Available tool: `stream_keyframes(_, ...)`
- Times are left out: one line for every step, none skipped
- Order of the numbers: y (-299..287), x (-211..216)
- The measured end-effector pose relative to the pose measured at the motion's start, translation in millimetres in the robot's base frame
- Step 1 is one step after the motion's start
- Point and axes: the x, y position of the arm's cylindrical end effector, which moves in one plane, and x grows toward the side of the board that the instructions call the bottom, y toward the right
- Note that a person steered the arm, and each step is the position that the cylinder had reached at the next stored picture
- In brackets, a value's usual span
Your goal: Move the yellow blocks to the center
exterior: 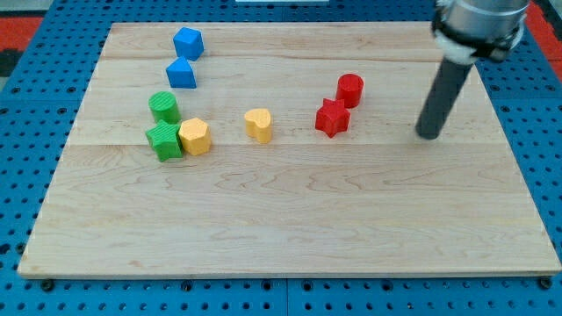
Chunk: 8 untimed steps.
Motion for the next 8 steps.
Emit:
stream_keyframes(-67.1,28.1)
stream_keyframes(-162.6,61.5)
stream_keyframes(-226.0,48.1)
stream_keyframes(-226.0,48.1)
stream_keyframes(-226.0,49.2)
stream_keyframes(-220.6,60.2)
stream_keyframes(-239.2,59.5)
stream_keyframes(-244.1,49.8)
